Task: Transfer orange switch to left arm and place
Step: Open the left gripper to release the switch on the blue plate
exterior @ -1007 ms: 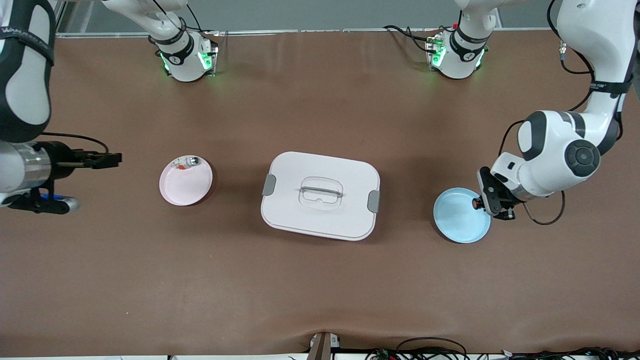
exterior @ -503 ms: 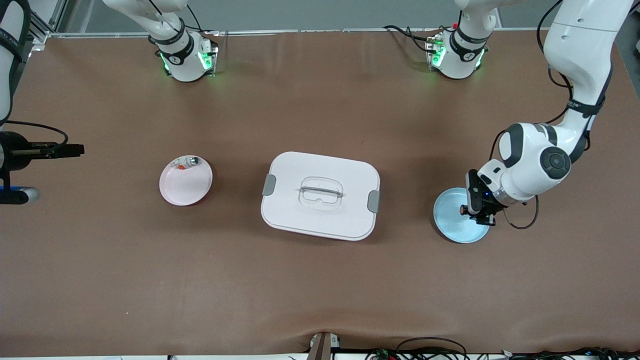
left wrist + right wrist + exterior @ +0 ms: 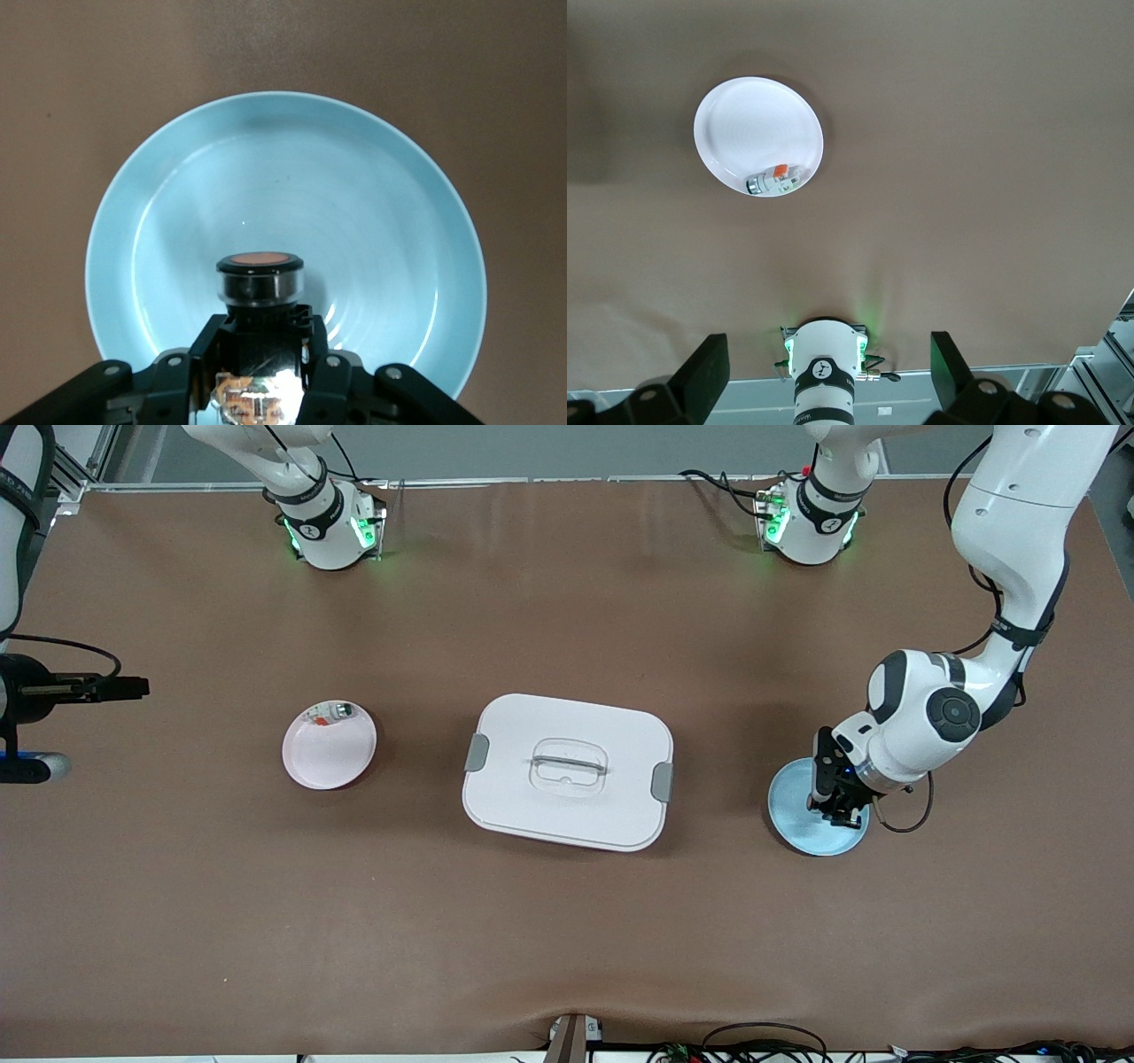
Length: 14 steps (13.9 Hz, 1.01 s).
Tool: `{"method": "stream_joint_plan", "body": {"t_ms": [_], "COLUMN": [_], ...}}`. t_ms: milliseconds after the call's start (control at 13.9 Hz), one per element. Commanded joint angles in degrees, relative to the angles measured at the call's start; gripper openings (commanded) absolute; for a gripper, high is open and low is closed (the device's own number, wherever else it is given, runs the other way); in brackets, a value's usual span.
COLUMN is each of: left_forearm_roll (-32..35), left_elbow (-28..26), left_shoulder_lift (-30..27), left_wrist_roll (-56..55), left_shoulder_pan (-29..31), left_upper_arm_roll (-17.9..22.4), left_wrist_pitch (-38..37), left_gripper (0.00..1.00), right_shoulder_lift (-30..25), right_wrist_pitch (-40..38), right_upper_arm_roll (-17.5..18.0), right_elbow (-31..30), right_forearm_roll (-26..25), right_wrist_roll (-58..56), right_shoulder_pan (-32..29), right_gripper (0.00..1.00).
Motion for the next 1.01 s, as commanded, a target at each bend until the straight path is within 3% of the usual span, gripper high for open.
{"method": "stream_joint_plan", "body": {"t_ms": [0, 72, 216, 288, 359, 431, 647, 935], "left_forearm_roll": [1.2, 1.3, 1.2, 1.3, 1.3, 1.0, 1.1, 1.1], "left_elbow": [-0.4, -0.5, -0.9, -0.9, -0.9, -1.2, -1.1, -0.2], "left_shoulder_lift": [0.1, 0.2, 0.2, 0.1, 0.2, 0.1, -0.6, -4.3], "left_wrist_roll": [-0.4, -0.5, -1.4, -1.5, -1.8, -3.8, -8.1, -16.8], "left_shoulder_pan": [0.1, 0.1, 0.1, 0.1, 0.1, 0.4, 0.2, 0.1], "left_upper_arm_roll": [-0.2, -0.2, -0.2, -0.2, -0.2, -0.3, -0.5, -0.8], "left_wrist_pitch": [1.3, 1.3, 1.4, 1.6, 1.6, 1.6, 1.4, -2.7], "left_gripper": [0.00, 0.00, 0.14, 0.29, 0.81, 1.00, 1.00, 1.00], "right_shoulder_lift": [-1.5, -1.7, -3.3, -4.6, -5.6, -6.6, -9.3, -17.3], "right_wrist_pitch": [0.9, 1.2, 4.6, 6.8, 7.7, 8.2, 10.1, 19.4], "right_upper_arm_roll": [0.5, 0.4, 0.5, 0.5, 0.6, 0.6, 0.7, 1.1], "right_elbow": [-0.3, -0.3, -0.8, -1.4, -2.4, -2.8, -5.5, -15.1], "right_forearm_roll": [0.3, 1.8, 4.8, 5.1, 5.0, 5.0, 4.8, 4.9], "right_wrist_roll": [0.2, 0.0, 0.0, 0.0, 0.1, 0.1, 0.1, 0.0], "right_shoulder_pan": [-0.4, -0.9, -2.4, -3.0, -2.9, -2.8, -2.5, -2.4], "right_gripper": [1.00, 1.00, 1.00, 1.00, 1.00, 1.00, 1.00, 1.00]}}
